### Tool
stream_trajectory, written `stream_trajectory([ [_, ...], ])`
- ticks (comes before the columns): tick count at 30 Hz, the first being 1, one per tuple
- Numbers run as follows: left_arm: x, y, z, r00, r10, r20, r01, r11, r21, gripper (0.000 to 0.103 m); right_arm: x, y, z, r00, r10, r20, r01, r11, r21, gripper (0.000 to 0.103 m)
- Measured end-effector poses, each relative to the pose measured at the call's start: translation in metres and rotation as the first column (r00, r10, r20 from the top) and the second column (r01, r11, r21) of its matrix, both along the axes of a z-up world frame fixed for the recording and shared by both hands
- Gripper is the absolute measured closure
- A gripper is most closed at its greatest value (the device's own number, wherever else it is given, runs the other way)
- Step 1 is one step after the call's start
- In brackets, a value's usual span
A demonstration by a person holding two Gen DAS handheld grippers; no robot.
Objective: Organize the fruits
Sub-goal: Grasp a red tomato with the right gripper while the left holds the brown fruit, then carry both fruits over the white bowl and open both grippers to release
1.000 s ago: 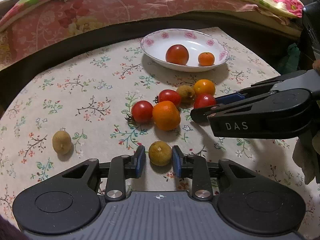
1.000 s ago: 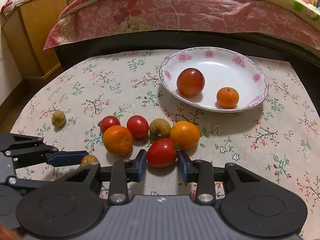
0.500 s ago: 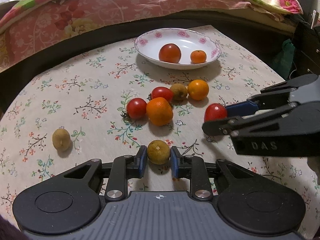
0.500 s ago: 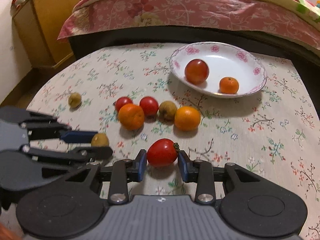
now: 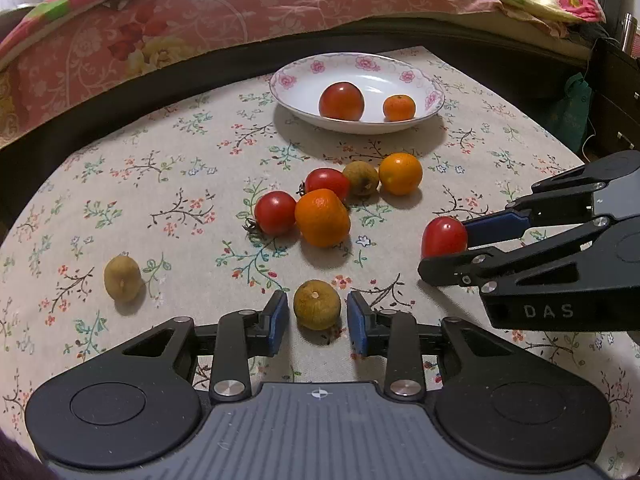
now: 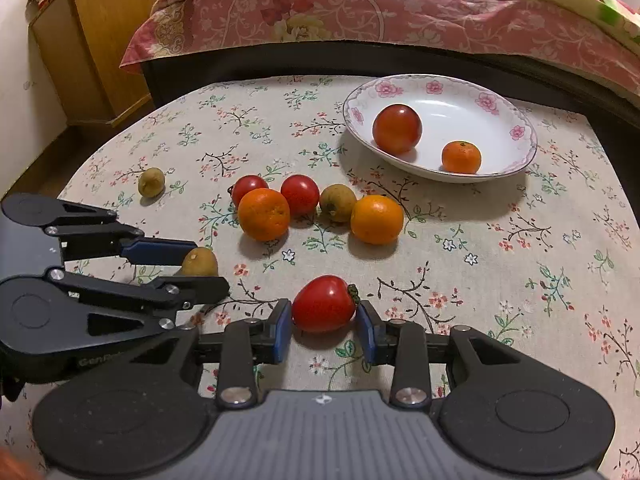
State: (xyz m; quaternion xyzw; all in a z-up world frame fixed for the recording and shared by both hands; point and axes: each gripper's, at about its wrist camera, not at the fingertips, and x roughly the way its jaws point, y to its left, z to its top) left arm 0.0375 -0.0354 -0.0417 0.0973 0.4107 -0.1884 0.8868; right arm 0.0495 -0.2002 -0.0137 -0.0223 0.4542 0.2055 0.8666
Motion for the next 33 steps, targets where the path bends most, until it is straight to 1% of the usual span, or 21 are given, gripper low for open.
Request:
stream_trajectory([
  [5, 0.000, 0.000, 0.001, 1.000, 0.003, -0.009, -0.003, 1.000, -0.005, 0.063, -0.001, 0.001, 0.000, 1.000, 0.000, 0.003, 0.000, 1.000, -0.015, 0.068],
  [7, 0.000, 0.000, 0.001, 1.000, 0.003, -0.013, -0.003, 1.000, -0.007, 0.067, -0.001, 0.003, 0.001, 1.000, 0.002, 0.003, -0.002, 1.000, -0.021, 0.069],
  [10, 0.000, -0.002, 0.003, 1.000, -0.001, -0.012, 0.001, 1.000, -0.003, 0.070, -0.001, 0.003, 0.001, 1.000, -0.001, 0.001, 0.001, 1.000, -0.019, 0.069],
  [19, 0.004, -0.007, 0.012, 1.000, -0.009, 0.003, 0.009, 1.000, -0.026, 0.070, -0.001, 0.002, 0.009, 1.000, -0.006, 0.019, 0.007, 1.000, -0.006, 0.069],
  [26, 0.007, -0.013, 0.017, 1.000, -0.019, 0.013, 0.020, 0.999, -0.033, 0.071, 0.001, -0.005, 0.013, 0.999, -0.032, 0.027, 0.032, 0.999, 0.004, 0.069],
  [33, 0.014, -0.018, 0.028, 0.999, -0.015, 0.042, 0.017, 0.999, -0.050, 0.071, 0.006, -0.011, 0.023, 0.996, -0.067, 0.060, 0.066, 0.998, 0.019, 0.069],
])
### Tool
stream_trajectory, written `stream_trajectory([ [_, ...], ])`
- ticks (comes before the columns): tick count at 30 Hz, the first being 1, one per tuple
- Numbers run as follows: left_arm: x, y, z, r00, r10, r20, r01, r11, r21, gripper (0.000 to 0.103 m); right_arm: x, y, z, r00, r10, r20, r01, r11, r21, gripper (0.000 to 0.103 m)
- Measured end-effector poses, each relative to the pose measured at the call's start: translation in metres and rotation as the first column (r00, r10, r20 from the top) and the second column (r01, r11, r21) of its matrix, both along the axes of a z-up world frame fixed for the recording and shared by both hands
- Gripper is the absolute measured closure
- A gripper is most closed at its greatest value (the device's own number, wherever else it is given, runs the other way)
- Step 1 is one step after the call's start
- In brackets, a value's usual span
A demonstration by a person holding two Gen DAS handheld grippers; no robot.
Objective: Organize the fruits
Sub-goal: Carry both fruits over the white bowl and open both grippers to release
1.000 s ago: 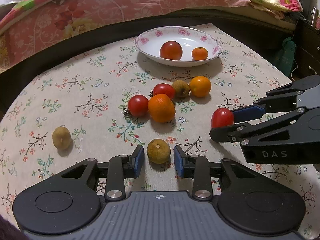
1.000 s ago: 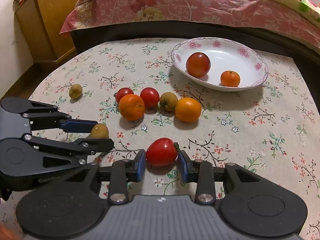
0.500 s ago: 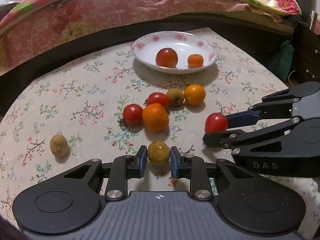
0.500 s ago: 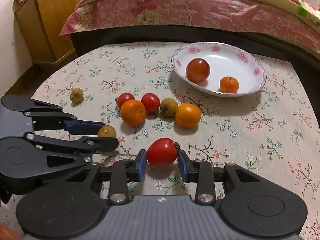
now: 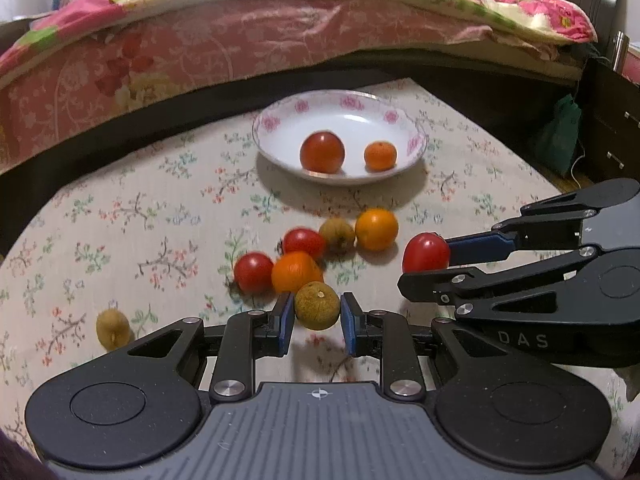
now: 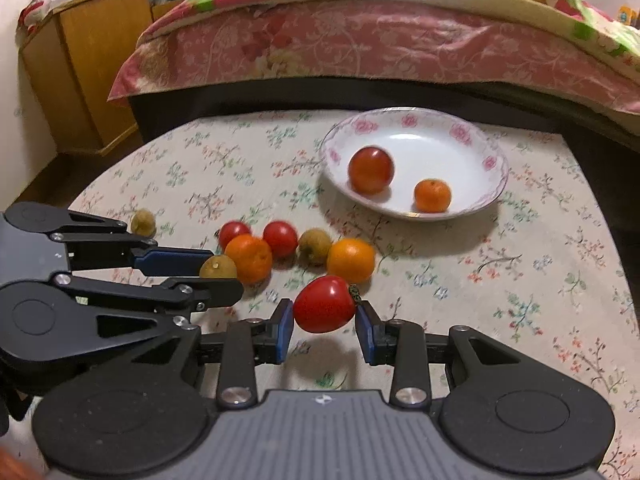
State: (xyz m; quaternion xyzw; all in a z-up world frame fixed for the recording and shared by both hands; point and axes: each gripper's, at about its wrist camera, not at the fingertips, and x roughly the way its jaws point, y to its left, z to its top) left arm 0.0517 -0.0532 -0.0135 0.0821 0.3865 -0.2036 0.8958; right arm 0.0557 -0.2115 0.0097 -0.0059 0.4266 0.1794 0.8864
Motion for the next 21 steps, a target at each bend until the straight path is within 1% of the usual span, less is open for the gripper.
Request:
stream_trajectory([
  [6, 0.011, -0.009, 0.010, 1.000, -0.002, 0.031, 0.002, 1.000, -0.011, 0.071, 0.010, -0.009, 0.009, 0.999, -0.041, 0.025, 0.041, 0.999, 0.008, 0.069],
  [14, 0.026, -0.017, 0.016, 0.998, -0.007, 0.054, 0.008, 1.000, -0.014, 0.073, 0.023, -0.017, 0.013, 0.996, -0.081, 0.041, 0.080, 0.997, 0.018, 0.069],
  [21, 0.046, -0.028, 0.022, 0.996, -0.011, 0.086, 0.013, 1.000, -0.015, 0.073, 0.045, -0.028, 0.017, 0.991, -0.117, 0.063, 0.115, 0.993, 0.028, 0.069],
])
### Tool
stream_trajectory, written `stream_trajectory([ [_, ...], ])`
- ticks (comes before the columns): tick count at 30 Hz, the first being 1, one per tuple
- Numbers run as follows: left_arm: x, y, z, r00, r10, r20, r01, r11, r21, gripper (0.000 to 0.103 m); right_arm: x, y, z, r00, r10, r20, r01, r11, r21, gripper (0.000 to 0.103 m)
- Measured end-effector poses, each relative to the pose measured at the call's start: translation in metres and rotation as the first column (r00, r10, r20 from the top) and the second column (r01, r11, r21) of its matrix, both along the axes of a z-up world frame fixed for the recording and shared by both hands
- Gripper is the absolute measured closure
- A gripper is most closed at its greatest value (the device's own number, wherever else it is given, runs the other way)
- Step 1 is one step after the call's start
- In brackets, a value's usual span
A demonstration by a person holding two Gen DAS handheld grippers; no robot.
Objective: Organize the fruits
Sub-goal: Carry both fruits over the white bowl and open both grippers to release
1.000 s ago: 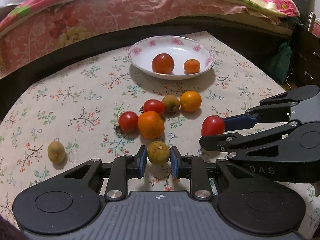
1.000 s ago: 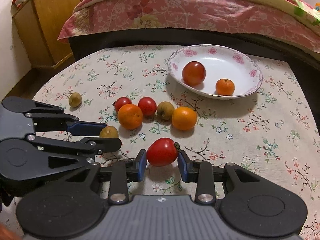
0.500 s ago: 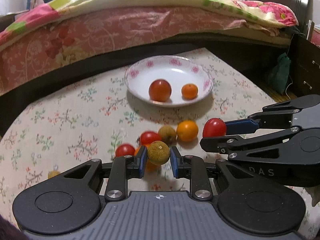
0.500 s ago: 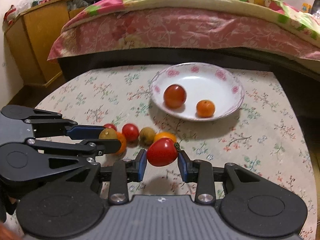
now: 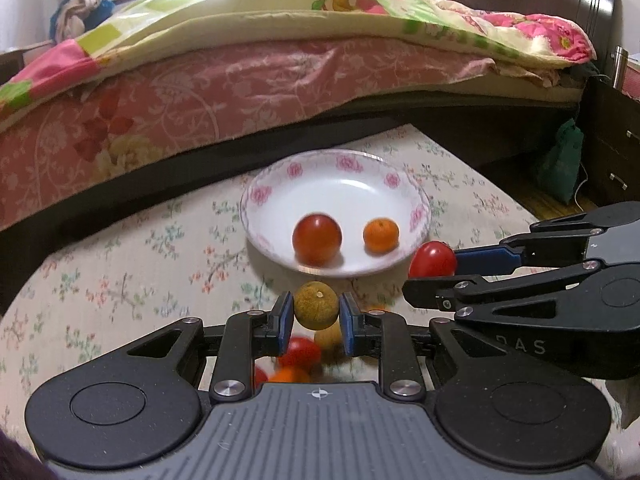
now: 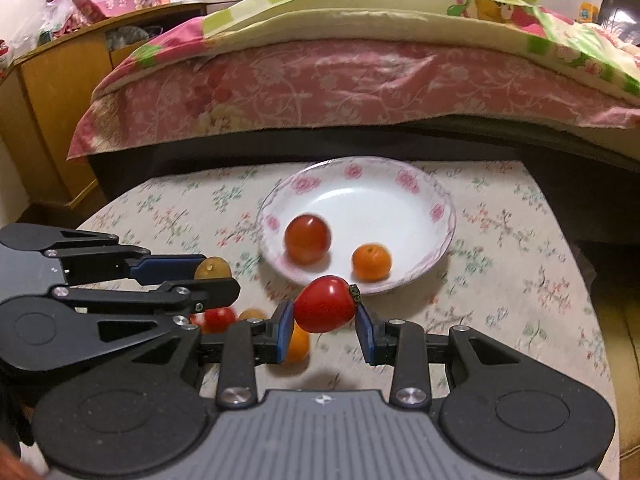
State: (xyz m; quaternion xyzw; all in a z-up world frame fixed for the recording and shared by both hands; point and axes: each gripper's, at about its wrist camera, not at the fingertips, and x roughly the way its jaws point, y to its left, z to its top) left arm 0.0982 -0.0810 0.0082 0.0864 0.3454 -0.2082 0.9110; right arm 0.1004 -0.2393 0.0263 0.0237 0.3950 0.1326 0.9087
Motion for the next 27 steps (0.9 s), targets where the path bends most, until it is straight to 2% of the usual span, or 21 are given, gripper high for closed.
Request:
stream_trajectory([
  [13, 0.049, -0.018, 0.003, 0.999, -0.006, 0.039, 0.006, 1.000, 0.006, 0.073, 0.050, -0.015, -0.002, 0.999, -0.046, 0.021, 0.046, 0.999, 0.009, 0.069],
  [27, 0.087, -0.027, -0.006, 0.999, -0.009, 0.043, 0.008, 1.000, 0.022, 0.073, 0.089, -0.023, -0.017, 0.998, -0.068, 0.005, 0.068, 0.997, 0.030, 0.069],
])
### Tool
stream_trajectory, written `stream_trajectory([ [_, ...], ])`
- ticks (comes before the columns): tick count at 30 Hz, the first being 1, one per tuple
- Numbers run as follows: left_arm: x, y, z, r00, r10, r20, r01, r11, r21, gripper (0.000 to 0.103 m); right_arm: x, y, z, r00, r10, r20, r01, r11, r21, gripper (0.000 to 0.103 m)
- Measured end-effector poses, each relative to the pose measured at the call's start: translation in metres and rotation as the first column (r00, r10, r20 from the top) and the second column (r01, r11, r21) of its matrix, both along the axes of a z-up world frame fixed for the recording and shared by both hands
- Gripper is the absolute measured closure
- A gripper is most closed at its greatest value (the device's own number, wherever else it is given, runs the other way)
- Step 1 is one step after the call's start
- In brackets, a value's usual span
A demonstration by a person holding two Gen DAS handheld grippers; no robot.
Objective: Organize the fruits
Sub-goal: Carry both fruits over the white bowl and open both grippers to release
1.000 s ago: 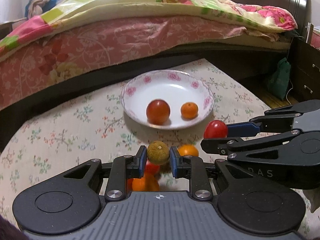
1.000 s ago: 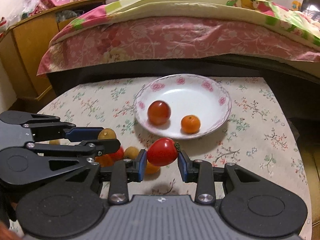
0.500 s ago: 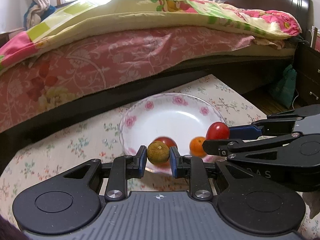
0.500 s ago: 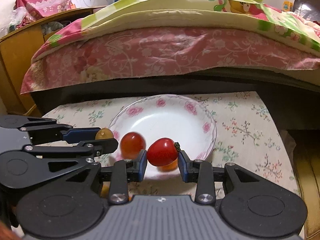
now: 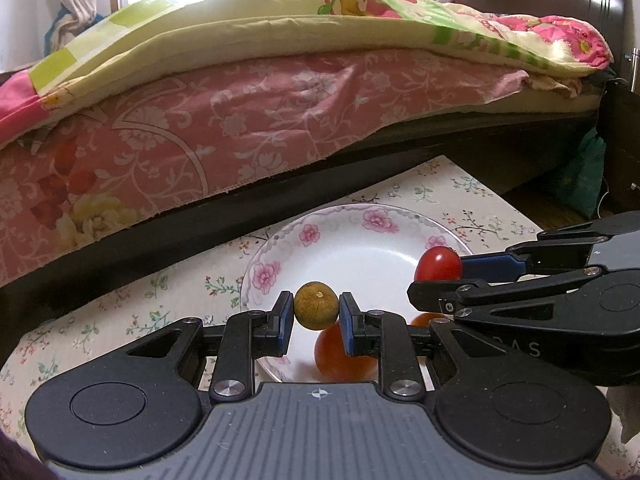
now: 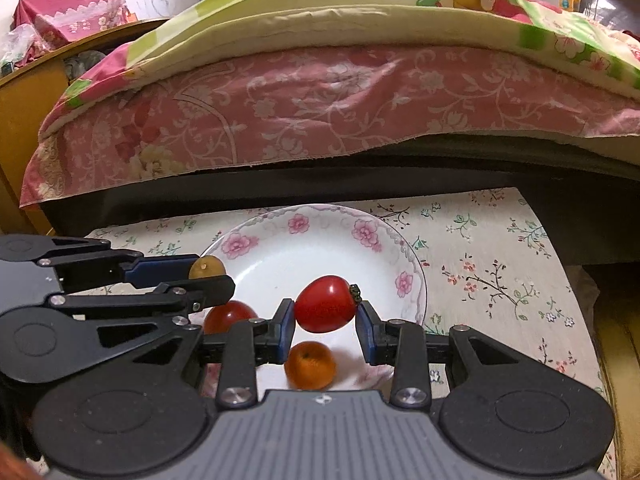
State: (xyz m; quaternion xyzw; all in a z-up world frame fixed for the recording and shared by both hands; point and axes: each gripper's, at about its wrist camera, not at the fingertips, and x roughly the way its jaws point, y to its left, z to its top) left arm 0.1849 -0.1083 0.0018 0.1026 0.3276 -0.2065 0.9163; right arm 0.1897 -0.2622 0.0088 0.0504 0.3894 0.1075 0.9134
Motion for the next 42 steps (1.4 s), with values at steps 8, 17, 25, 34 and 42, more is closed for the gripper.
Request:
stream_trajectory([
  [8, 0.015, 0.001, -0.009, 1.000, 0.010, -0.015, -0.010, 1.000, -0.002, 0.073, 0.014, 0.000, -0.010, 1.000, -0.002, -0.010, 0.002, 1.000, 0.006, 0.068],
  [17, 0.021, 0.001, -0.015, 1.000, 0.011, -0.024, -0.011, 1.000, 0.002, 0.072, 0.017, -0.001, -0.017, 1.000, -0.010, -0.009, 0.010, 1.000, 0.005, 0.068],
  [25, 0.022, 0.001, -0.016, 0.999, 0.020, -0.026, -0.020, 1.000, 0.007, 0.066, 0.017, -0.001, -0.018, 1.000, -0.016, -0.001, 0.016, 1.000, -0.003, 0.068],
  [34, 0.018, 0.006, -0.006, 1.000, 0.027, -0.005, -0.027, 1.000, 0.005, 0.060, 0.013, 0.000, -0.008, 0.999, -0.017, 0.033, 0.017, 1.000, -0.002, 0.068],
  [42, 0.008, 0.011, 0.008, 0.999, 0.028, 0.019, -0.028, 1.000, 0.006, 0.055, 0.002, 0.005, 0.007, 0.998, -0.005, 0.059, 0.006, 1.000, -0.011, 0.068],
])
